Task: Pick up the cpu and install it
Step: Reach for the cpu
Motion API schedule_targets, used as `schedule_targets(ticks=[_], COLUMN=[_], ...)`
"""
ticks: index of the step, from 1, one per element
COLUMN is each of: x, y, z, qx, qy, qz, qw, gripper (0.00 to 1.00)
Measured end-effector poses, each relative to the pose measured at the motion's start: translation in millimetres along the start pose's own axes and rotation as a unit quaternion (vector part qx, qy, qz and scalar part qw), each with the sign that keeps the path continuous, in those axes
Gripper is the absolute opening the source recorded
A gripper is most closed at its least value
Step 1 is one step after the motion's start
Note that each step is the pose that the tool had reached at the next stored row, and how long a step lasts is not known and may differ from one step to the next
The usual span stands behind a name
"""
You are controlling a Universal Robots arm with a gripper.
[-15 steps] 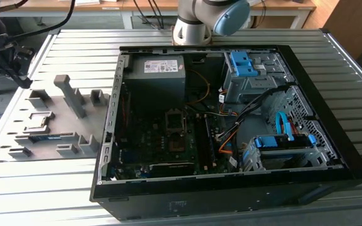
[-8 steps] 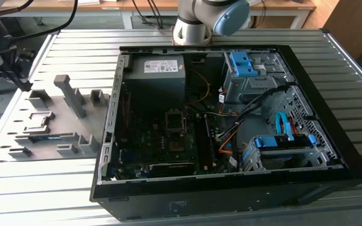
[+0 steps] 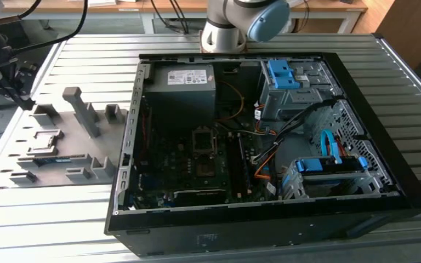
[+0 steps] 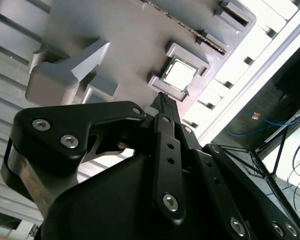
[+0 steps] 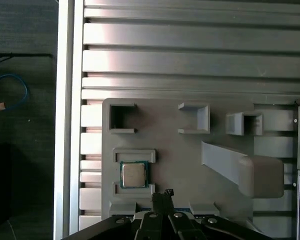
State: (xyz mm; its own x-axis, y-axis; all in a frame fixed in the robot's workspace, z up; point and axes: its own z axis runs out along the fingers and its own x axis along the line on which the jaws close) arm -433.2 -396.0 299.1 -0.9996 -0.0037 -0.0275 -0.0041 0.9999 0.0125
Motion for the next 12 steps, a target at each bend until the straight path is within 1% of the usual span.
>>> schedule_targets(ticks=[12], x=[1.2], y=[-0.1], z=[8.7], qx=[0.0000], qy=[0.0001], qz=[0.000], qw=[1.0000], gripper=[0.10])
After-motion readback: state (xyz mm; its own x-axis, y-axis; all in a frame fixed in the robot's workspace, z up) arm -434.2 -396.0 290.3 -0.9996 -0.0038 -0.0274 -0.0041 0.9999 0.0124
